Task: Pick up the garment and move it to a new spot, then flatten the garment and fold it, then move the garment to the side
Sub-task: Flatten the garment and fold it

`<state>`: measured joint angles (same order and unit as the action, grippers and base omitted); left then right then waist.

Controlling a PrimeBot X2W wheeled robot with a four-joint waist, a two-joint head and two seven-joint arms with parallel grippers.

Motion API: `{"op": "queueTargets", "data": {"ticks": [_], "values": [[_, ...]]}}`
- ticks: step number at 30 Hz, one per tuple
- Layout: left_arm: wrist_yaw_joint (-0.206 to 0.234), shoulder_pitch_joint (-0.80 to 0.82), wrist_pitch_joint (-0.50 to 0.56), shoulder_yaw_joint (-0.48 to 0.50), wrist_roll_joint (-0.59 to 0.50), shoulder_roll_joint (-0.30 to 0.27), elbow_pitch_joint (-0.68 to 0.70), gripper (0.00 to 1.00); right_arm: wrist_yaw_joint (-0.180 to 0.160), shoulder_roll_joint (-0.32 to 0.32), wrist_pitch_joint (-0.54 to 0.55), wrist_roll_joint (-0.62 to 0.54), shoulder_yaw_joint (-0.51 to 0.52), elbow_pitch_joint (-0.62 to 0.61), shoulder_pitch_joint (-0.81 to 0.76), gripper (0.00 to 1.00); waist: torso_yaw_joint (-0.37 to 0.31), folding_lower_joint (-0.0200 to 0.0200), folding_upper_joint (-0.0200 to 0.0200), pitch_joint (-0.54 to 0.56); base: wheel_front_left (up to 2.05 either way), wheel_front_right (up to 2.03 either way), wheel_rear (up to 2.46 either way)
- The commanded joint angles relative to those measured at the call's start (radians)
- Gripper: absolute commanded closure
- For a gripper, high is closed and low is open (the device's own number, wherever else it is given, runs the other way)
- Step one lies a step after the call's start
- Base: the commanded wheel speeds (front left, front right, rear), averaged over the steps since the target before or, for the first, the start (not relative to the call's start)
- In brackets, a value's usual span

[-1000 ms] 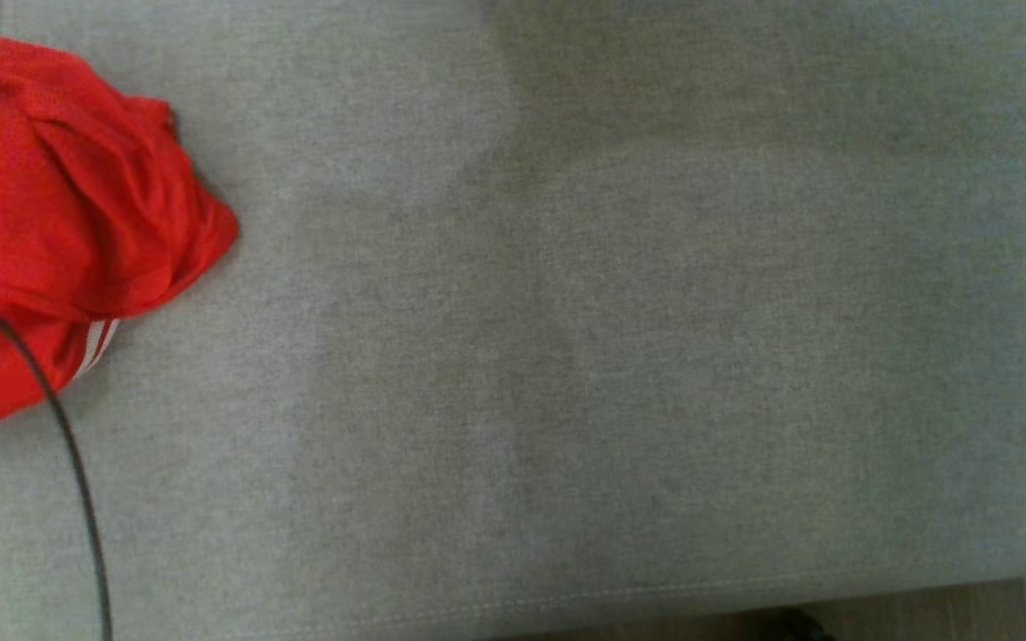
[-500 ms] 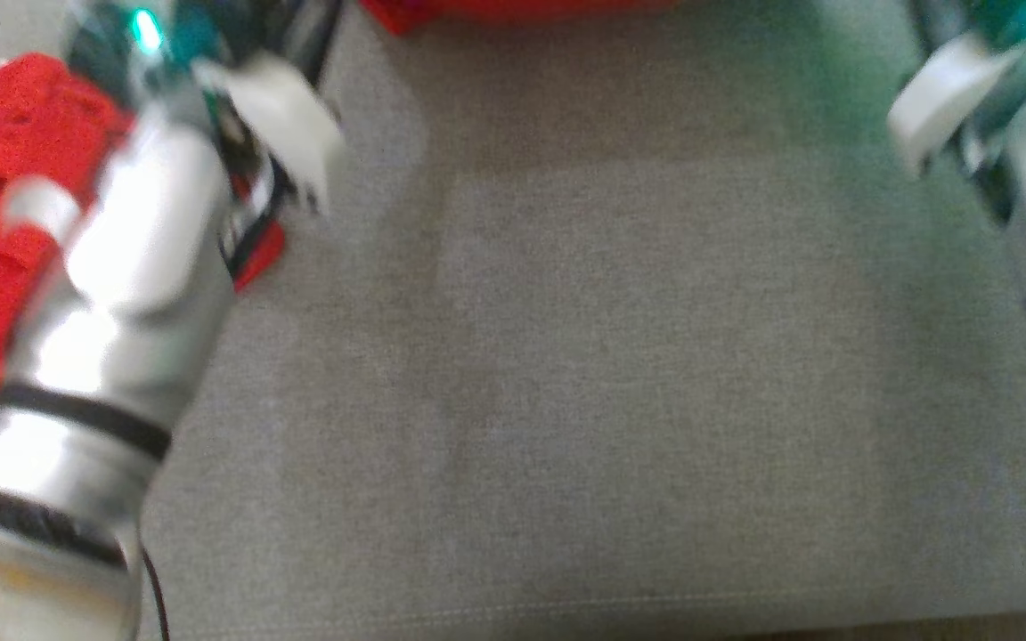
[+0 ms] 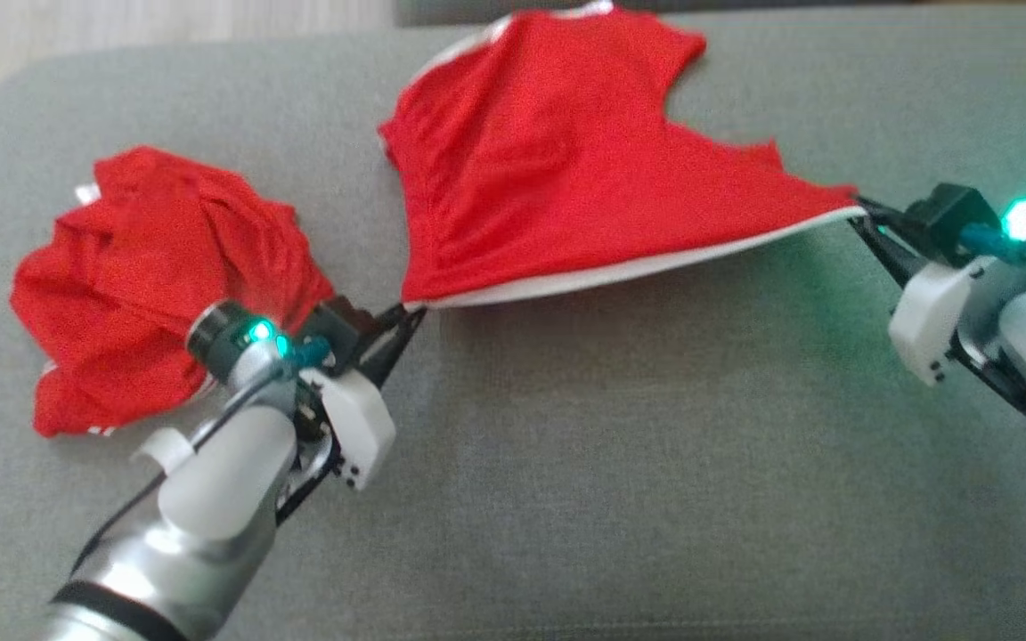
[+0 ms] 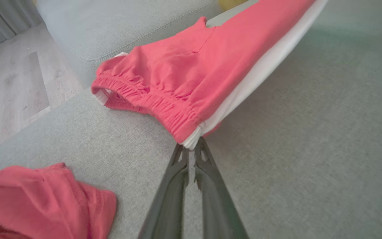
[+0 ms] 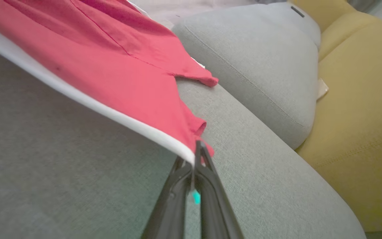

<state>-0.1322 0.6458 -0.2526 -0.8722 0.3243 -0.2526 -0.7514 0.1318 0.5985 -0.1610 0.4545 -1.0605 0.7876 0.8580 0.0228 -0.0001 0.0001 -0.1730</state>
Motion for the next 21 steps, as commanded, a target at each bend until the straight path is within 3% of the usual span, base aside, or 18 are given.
{"op": "queueTargets", "data": {"ticks": [1,9,21], "values": [[0.002,0.033,-0.009,0.029,0.005,-0.039,0.022,1.0,-0.001,0.039,0.0,0.012,0.005,-0.014,-0.005,1.0,0.007,0.0001,-0.0001,0.034,0.0,0.0,0.0],[0.015,-0.126,-0.009,0.022,0.03,-0.063,0.105,1.0,-0.001,0.234,0.098,0.185,-0.131,-0.264,-0.104,1.0,-0.006,0.0001,-0.0001,0.126,0.0,0.0,0.0],[0.072,-0.308,0.064,0.019,0.082,-0.145,0.381,1.0,-0.001,0.556,0.268,0.237,-0.186,-0.681,-0.211,1.0,0.001,0.0001,-0.0001,0.169,0.0,0.0,0.0]]}}
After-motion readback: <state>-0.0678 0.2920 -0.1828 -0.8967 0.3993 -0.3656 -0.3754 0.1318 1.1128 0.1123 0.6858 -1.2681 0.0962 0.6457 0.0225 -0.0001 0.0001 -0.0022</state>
